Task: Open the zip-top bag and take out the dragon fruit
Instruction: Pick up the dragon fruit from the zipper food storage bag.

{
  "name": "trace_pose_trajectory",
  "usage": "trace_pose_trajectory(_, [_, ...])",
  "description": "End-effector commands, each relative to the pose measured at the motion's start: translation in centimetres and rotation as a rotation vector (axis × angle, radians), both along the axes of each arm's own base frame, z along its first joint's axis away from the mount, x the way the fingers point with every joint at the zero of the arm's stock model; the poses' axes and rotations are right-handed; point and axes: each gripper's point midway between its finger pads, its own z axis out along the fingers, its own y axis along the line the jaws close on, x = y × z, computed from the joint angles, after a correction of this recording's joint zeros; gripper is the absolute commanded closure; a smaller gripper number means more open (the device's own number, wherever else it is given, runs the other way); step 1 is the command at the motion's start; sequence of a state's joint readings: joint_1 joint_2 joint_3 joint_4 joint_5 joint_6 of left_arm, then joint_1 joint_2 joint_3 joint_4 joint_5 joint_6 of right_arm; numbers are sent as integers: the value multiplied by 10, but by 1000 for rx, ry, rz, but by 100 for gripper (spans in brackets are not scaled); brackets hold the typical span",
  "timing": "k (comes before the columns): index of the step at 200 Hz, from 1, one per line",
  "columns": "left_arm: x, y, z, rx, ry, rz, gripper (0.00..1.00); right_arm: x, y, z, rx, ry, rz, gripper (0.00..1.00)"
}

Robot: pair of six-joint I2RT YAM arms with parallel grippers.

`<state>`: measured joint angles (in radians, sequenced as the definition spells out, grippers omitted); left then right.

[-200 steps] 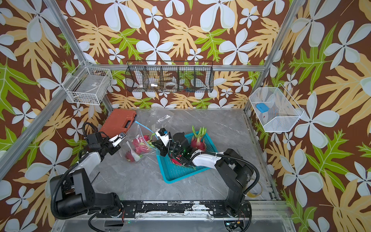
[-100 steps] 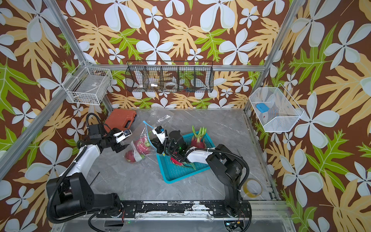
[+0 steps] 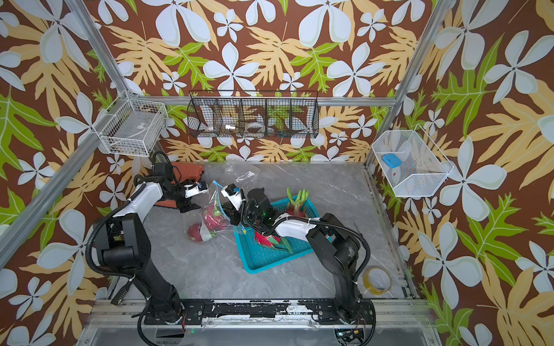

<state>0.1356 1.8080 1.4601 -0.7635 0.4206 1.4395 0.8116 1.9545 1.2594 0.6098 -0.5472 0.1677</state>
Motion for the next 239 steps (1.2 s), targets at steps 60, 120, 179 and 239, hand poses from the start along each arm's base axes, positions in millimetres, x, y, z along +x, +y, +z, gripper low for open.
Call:
trace_pose_trajectory(60, [-18,-49,-12,-127,235,-120,14,13,-6,2,-2,-24,19,100])
trace_pose_trajectory(120, [-22,3,-61,62,187,19,30,24,-26,13,2,-16,-45,100])
trace_pose_trajectory(179, [-27,32,-90,138,74,122,70,15,-25,53,78,-12,-20,100])
trace_pose_trajectory(239, [-40,12,-54,38,-84,86,94,5,-26,77,86,-41,-20,100])
